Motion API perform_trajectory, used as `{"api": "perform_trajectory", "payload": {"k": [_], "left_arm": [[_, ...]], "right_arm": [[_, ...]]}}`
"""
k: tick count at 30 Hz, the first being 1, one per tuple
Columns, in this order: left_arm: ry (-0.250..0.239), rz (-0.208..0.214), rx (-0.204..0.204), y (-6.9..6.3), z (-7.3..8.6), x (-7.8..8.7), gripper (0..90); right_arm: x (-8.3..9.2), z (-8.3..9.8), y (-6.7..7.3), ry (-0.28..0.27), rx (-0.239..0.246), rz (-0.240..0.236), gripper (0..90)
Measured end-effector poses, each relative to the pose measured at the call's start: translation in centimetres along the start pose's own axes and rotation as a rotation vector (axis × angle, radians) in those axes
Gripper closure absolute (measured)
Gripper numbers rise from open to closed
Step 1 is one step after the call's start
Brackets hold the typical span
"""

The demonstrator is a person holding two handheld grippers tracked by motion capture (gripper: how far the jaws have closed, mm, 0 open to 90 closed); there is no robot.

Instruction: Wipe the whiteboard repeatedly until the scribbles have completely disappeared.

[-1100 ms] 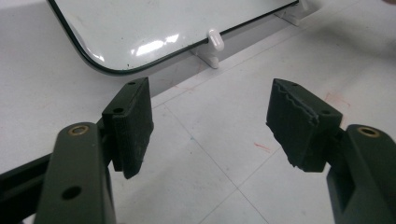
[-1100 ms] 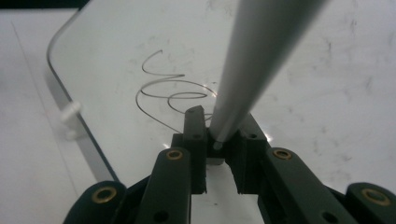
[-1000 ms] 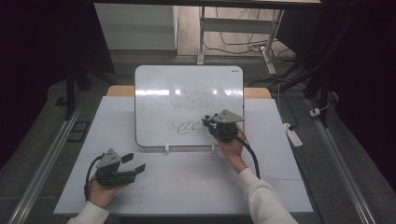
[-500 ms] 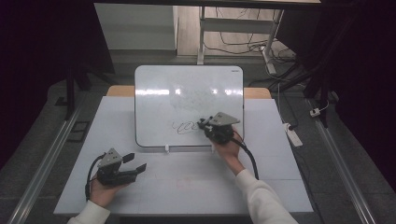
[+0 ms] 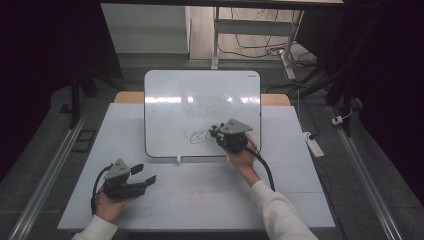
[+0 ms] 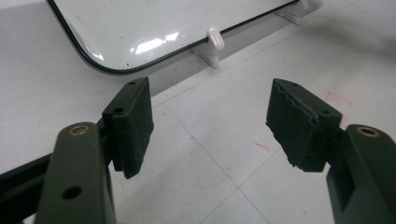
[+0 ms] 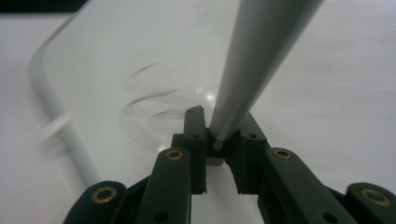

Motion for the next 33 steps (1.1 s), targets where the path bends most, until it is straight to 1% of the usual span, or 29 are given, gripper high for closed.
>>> {"api": "perform_trajectory", "payload": {"k": [1, 2, 3, 5, 6, 7, 8, 10, 11, 12, 13, 15, 16, 17, 18, 19, 20, 21, 22, 23, 24, 26, 27, 28, 29, 30, 31, 32, 33], "left_arm": [[0.001, 0.0, 0.001, 0.0, 0.0, 0.0, 32.4], [0.002, 0.0, 0.003, 0.0, 0.0, -0.1, 32.4], [0.002, 0.001, 0.005, 0.0, 0.0, -0.2, 32.4], [0.005, 0.001, 0.005, 0.1, 0.0, -0.2, 32.4], [0.005, 0.002, 0.004, 0.0, 0.0, -0.2, 32.4], [0.004, -0.001, 0.001, 0.0, 0.0, -0.1, 32.4], [0.004, -0.003, -0.001, 0.0, 0.0, -0.1, 32.4], [0.003, -0.003, -0.001, 0.0, 0.0, -0.1, 32.4], [0.003, -0.001, 0.001, 0.0, 0.0, -0.1, 32.4], [0.004, 0.0, 0.003, 0.0, 0.0, -0.2, 32.4], [0.007, -0.001, 0.003, 0.0, 0.0, -0.3, 32.4], [0.009, -0.002, 0.001, 0.0, 0.0, -0.4, 32.4], [0.009, -0.002, 0.002, 0.0, 0.0, -0.3, 32.4], [0.008, -0.002, 0.0, 0.0, 0.0, -0.3, 32.4], [0.007, -0.004, -0.002, 0.0, 0.0, -0.2, 32.4], [0.007, -0.005, -0.003, 0.0, 0.0, -0.2, 32.4], [0.006, -0.006, -0.002, 0.0, 0.0, -0.1, 32.4], [0.005, -0.007, -0.001, 0.0, 0.0, -0.1, 32.4], [0.005, -0.005, 0.001, 0.0, 0.1, -0.1, 32.4], [0.007, -0.004, 0.002, 0.1, 0.1, -0.2, 32.4], [0.009, -0.005, 0.002, 0.1, 0.1, -0.2, 32.4], [0.011, -0.005, 0.0, 0.1, 0.1, -0.2, 32.4], [0.008, -0.005, -0.001, 0.0, 0.0, -0.2, 32.4], [0.004, -0.006, 0.001, 0.0, 0.0, -0.1, 32.4], [0.002, -0.005, 0.0, 0.0, 0.0, 0.0, 32.4], [0.002, -0.005, -0.002, 0.0, 0.0, 0.0, 32.4], [0.002, -0.005, -0.002, 0.0, 0.0, 0.1, 32.4], [0.001, -0.004, -0.002, 0.0, 0.0, 0.1, 32.4], [0.001, -0.004, -0.002, 0.0, 0.0, 0.0, 32.4]], "right_arm": [[0.2, -0.1, -0.5, -0.006, -0.021, 0.026, 77.6], [0.3, 0.0, -0.4, -0.006, -0.019, 0.021, 77.6], [0.3, 0.1, 0.1, 0.011, 0.003, 0.005, 77.5], [-0.3, 0.6, 2.0, 0.048, 0.027, -0.083, 77.6], [-0.6, 0.7, 2.8, 0.051, 0.069, -0.107, 77.6], [-0.8, 0.5, 3.1, 0.059, 0.107, -0.103, 77.5], [-0.9, 0.3, 2.7, 0.053, 0.098, -0.096, 77.6], [-0.8, -0.1, 1.1, 0.001, 0.025, -0.025, 77.6], [-0.7, -0.2, 0.4, -0.014, 0.001, -0.001, 77.6], [-0.6, -0.2, 0.2, -0.019, -0.001, 0.0, 77.6], [-0.6, -0.2, 0.4, -0.02, 0.004, 0.002, 77.6], [-1.0, 0.1, 1.8, 0.007, 0.019, -0.069, 77.6], [-1.4, 0.3, 2.7, 0.017, 0.049, -0.105, 77.6], [-1.7, 0.3, 3.3, 0.024, 0.095, -0.115, 77.6], [-1.8, 0.1, 3.2, 0.026, 0.097, -0.115, 77.6], [-1.8, 0.0, 2.7, 0.017, 0.073, -0.105, 77.6], [-1.7, -0.2, 2.0, -0.002, 0.038, -0.071, 77.5], [-1.4, -0.3, 1.4, -0.013, 0.02, -0.035, 77.6], [-1.2, -0.4, 0.9, -0.015, 0.022, -0.014, 77.6], [-1.0, -0.4, 0.8, -0.012, 0.022, -0.015, 77.5], [-1.0, -0.3, 1.0, -0.006, 0.023, -0.023, 77.6], [-1.3, 0.2, 2.2, 0.025, 0.016, -0.108, 77.5], [-1.4, 0.5, 2.8, 0.039, 0.02, -0.146, 77.5], [-1.4, 0.6, 3.2, 0.046, 0.045, -0.158, 77.6], [-1.4, 0.5, 3.2, 0.048, 0.065, -0.157, 77.5], [-1.4, 0.4, 2.8, 0.043, 0.058, -0.143, 77.6], [-1.2, 0.2, 2.3, 0.027, 0.032, -0.096, 77.5], [-1.0, 0.1, 1.8, 0.015, 0.01, -0.06, 77.5], [-0.9, 0.1, 1.7, 0.014, 0.004, -0.049, 77.6]]}}
Point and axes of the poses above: each handheld gripper's, and its own axes: x roughly backward along the jaws, z roughly out of its underside, y roughly to its left, the point moved 2 cm from there along -x, roughly forward along the jaws, and after that the axes turned 11 degrees about -y, right-handed, at the moved point
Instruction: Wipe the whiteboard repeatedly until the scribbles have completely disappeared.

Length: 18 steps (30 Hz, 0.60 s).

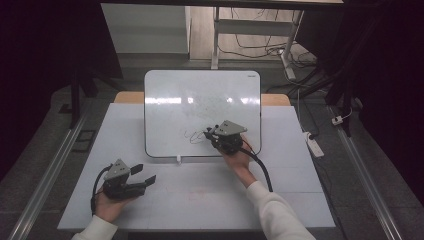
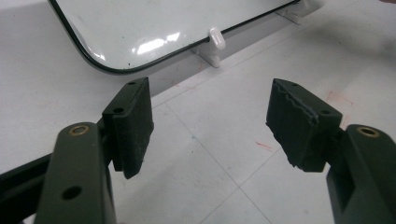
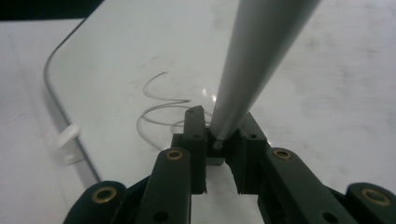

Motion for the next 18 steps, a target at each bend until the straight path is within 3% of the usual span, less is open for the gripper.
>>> {"api": "perform_trajectory", "payload": {"k": [1, 3, 5, 6, 9, 11, 12, 14, 15, 17, 18], "left_arm": [[0.0, 0.001, 0.001, 0.0, 0.0, 0.0, 32.4], [0.0, 0.001, 0.001, 0.0, 0.0, -0.1, 32.4], [-0.003, 0.001, -0.001, 0.0, -0.1, 0.0, 32.4], [-0.004, 0.001, -0.002, -0.1, -0.1, 0.1, 32.4], [-0.009, 0.001, -0.004, -0.1, -0.1, 0.2, 32.4], [-0.005, 0.004, -0.003, 0.0, -0.1, 0.1, 32.4], [-0.004, 0.004, -0.002, 0.0, -0.1, 0.0, 32.4], [-0.005, 0.006, -0.005, 0.0, -0.1, 0.0, 32.4], [-0.006, 0.005, -0.006, -0.1, -0.1, 0.1, 32.4], [-0.01, 0.005, -0.007, -0.2, -0.1, 0.2, 32.4], [-0.01, 0.006, -0.007, -0.1, -0.1, 0.1, 32.4]], "right_arm": [[0.0, 0.0, 0.4, 0.006, 0.022, 0.003, 77.6], [-0.4, 0.4, 1.9, 0.04, 0.065, -0.064, 77.5], [-0.6, 0.5, 2.7, 0.051, 0.133, -0.072, 77.5], [-0.6, 0.3, 2.3, 0.052, 0.112, -0.074, 77.6], [0.3, 0.2, 0.3, 0.025, 0.029, 0.0, 77.6], [0.4, 0.4, 0.9, 0.038, 0.037, -0.017, 77.5], [0.2, 0.6, 1.5, 0.05, 0.047, -0.048, 77.5], [0.1, 0.7, 2.0, 0.056, 0.097, -0.058, 77.5], [0.1, 0.5, 1.6, 0.052, 0.078, -0.057, 77.6], [0.5, 0.4, 0.4, 0.021, 0.021, 0.0, 77.5], [0.5, 0.4, 0.4, 0.017, 0.004, 0.006, 77.6]]}}
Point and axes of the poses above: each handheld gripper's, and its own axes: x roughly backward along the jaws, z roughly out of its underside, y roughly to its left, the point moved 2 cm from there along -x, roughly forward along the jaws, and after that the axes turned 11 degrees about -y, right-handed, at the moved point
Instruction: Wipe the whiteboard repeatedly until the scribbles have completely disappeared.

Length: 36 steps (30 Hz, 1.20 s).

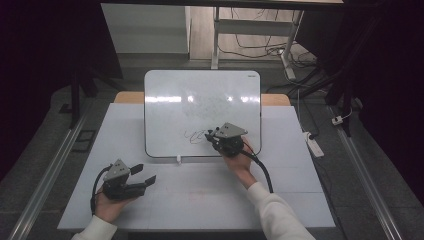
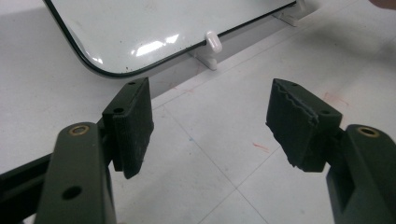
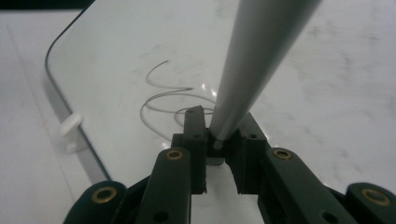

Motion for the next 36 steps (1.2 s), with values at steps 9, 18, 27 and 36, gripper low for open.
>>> {"api": "perform_trajectory", "payload": {"k": [9, 18, 27, 36], "left_arm": [[0.005, -0.004, 0.002, 0.1, 0.0, -0.1, 32.4], [0.004, -0.012, 0.003, 0.1, 0.0, 0.0, 32.4], [-0.005, 0.0, 0.009, 0.1, 0.0, 0.1, 32.4], [-0.01, 0.009, 0.011, 0.1, -0.1, 0.1, 32.6]], "right_arm": [[-1.2, -1.1, -0.4, -0.04, 0.032, 0.025, 77.5], [-2.4, -1.4, 0.4, -0.038, 0.052, -0.039, 77.6], [-3.0, -1.5, 2.1, 0.018, 0.11, -0.08, 77.5], [-4.5, -1.9, 3.6, 0.011, 0.111, -0.112, 77.5]]}}
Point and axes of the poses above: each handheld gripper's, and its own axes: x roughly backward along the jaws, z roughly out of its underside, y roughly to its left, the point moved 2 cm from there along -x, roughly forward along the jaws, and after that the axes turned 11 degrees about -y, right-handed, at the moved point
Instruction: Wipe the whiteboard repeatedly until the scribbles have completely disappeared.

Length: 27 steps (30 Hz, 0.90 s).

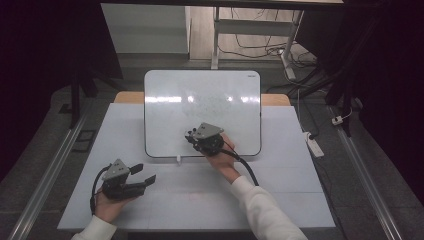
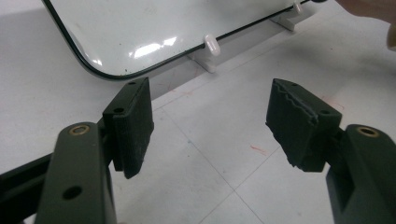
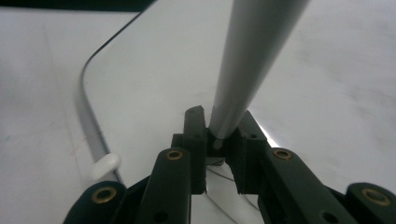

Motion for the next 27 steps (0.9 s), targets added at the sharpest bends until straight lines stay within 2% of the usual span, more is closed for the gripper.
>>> {"api": "perform_trajectory", "payload": {"k": [1, 4, 5, 6, 8, 9, 10, 11, 12, 13, 14, 15, 16, 18, 19, 20, 22, 23, 24, 25, 27], "left_arm": [[0.0, 0.0, -0.002, 0.0, 0.0, 0.0, 32.6], [-0.002, 0.0, -0.004, -0.1, 0.0, 0.1, 32.6], [-0.002, 0.002, -0.002, -0.1, 0.0, 0.1, 32.6], [-0.001, 0.001, -0.001, -0.1, 0.0, 0.0, 32.7], [-0.001, 0.001, 0.001, 0.0, 0.0, 0.0, 32.7], [-0.001, 0.001, 0.0, 0.1, 0.0, 0.0, 32.7], [0.0, 0.0, 0.0, 0.1, 0.0, 0.0, 32.6], [-0.001, 0.0, -0.001, 0.0, 0.0, 0.1, 32.7], [-0.002, -0.001, -0.001, 0.0, 0.0, 0.1, 32.7], [-0.003, -0.001, -0.002, 0.0, 0.0, 0.1, 32.7], [-0.003, 0.0, -0.002, -0.1, 0.0, 0.1, 32.7], [-0.002, 0.001, -0.001, 0.0, 0.0, 0.1, 32.7], [-0.001, 0.001, -0.001, 0.0, 0.0, 0.0, 32.7], [-0.001, 0.001, 0.002, 0.1, 0.0, 0.0, 32.7], [-0.001, 0.001, 0.002, 0.1, 0.0, 0.0, 32.7], [-0.001, 0.0, 0.0, 0.0, 0.0, 0.1, 32.7], [-0.003, -0.001, -0.002, -0.1, 0.0, 0.1, 32.7], [-0.005, -0.001, -0.003, -0.1, 0.0, 0.1, 32.7], [-0.004, 0.001, -0.003, -0.1, 0.0, 0.1, 32.7], [-0.002, 0.001, -0.002, -0.1, 0.0, 0.1, 32.7], [0.001, 0.0, 0.002, 0.1, 0.0, 0.0, 32.7]], "right_arm": [[-0.1, -0.1, -0.2, -0.001, -0.004, 0.002, 77.5], [-0.3, -0.9, -2.0, -0.051, -0.091, 0.073, 77.5], [-0.6, -1.0, -1.9, -0.056, -0.11, 0.075, 77.5], [-1.0, -1.2, -1.5, -0.047, -0.097, 0.055, 77.5], [-1.9, -1.2, 0.3, -0.014, -0.009, -0.008, 77.5], [-2.1, -1.3, 0.8, -0.004, 0.03, -0.015, 77.5], [-2.2, -1.4, 0.6, -0.005, 0.036, -0.016, 77.5], [-2.2, -1.4, 0.0, -0.022, 0.0, -0.005, 77.5], [-2.0, -1.5, -0.7, -0.042, -0.037, 0.027, 77.5], [-1.9, -1.7, -1.2, -0.055, -0.06, 0.056, 77.5], [-1.9, -1.7, -1.3, -0.057, -0.067, 0.061, 77.5], [-1.9, -1.7, -0.9, -0.047, -0.042, 0.063, 77.5], [-2.0, -1.6, -0.3, -0.023, -0.011, 0.036, 77.5], [-2.2, -1.2, 1.1, 0.007, 0.017, -0.033, 77.5], [-2.1, -1.1, 1.2, 0.01, 0.031, -0.037, 77.5], [-2.0, -1.1, 0.7, 0.009, 0.005, -0.039, 77.5], [-1.4, -1.2, -0.7, -0.029, -0.061, 0.027, 77.5], [-1.2, -1.2, -1.2, -0.037, -0.09, 0.044, 77.5], [-1.2, -1.1, -1.0, -0.039, -0.094, 0.044, 77.5], [-1.2, -1.1, -0.5, -0.021, -0.065, 0.035, 77.5], [-1.5, -0.7, 1.0, 0.01, -0.014, -0.022, 77.5]]}}
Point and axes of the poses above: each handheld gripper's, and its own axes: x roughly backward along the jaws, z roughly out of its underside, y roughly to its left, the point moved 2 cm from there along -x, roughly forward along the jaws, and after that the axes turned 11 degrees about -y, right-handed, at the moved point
